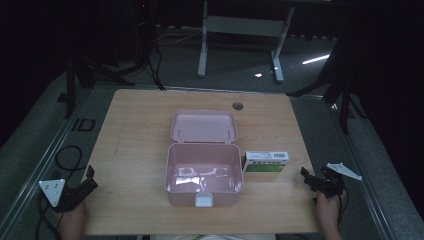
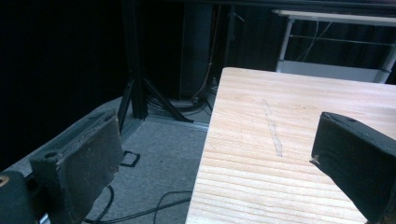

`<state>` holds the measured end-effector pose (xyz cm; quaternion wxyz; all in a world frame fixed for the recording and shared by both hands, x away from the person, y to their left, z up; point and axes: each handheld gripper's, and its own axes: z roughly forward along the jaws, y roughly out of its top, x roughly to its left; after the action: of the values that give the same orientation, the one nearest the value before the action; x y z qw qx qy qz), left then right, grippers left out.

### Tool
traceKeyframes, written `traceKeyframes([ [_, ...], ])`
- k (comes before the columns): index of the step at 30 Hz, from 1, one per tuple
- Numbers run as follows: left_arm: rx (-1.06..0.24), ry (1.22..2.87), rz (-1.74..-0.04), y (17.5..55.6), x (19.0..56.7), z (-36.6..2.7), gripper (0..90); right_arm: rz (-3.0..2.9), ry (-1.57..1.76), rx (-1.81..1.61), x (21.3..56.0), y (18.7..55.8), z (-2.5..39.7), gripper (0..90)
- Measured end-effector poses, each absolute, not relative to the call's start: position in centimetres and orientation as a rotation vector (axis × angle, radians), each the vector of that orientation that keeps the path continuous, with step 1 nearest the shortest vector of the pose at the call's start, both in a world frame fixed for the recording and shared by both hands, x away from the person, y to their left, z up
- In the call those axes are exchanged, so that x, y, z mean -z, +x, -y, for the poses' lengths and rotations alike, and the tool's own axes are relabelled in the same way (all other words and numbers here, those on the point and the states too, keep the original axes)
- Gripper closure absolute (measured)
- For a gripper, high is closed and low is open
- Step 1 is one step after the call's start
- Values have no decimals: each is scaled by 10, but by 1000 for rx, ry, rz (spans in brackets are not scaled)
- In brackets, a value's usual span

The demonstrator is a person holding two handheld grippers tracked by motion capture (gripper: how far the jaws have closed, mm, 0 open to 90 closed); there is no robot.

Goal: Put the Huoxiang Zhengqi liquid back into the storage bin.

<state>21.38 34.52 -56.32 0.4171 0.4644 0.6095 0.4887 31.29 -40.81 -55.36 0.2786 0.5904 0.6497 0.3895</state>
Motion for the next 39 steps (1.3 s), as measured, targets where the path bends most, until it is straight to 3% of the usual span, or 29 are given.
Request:
traceKeyframes([
  [23, -1206, 1185, -1530, 215, 563, -345, 21, -2224, 1336, -1133, 551, 319, 406, 113],
  [39, -1200, 1203, -1527, 216, 563, -345, 21, -2667, 1003, -880, 534, 319, 387, 114],
])
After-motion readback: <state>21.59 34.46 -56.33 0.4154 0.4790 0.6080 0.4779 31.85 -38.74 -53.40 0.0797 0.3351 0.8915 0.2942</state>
